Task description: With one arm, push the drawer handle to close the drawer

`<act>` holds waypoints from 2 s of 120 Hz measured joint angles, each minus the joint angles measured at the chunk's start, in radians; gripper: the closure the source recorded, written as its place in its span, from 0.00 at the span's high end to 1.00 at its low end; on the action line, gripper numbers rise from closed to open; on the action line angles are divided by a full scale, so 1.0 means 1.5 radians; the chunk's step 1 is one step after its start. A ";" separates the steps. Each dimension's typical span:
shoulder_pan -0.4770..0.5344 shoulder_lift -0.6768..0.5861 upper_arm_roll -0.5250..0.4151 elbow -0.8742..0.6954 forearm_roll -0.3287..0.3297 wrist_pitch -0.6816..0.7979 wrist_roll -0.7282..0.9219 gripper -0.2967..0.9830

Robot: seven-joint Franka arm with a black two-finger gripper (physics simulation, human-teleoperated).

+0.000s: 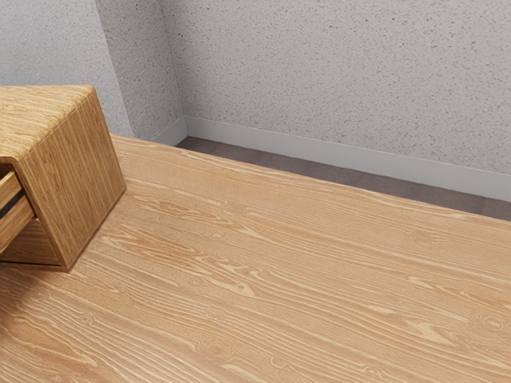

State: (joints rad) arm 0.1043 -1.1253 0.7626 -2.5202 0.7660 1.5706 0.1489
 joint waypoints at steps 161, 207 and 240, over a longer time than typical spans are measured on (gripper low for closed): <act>-0.125 0.121 0.073 0.082 -0.009 0.141 0.101 0.15; -0.235 0.174 0.161 0.152 -0.005 0.172 0.100 0.15; -0.298 0.205 0.197 0.197 -0.006 0.186 0.095 0.15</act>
State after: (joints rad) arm -0.3427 -0.8172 1.0574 -2.2246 0.7576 1.8489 0.2916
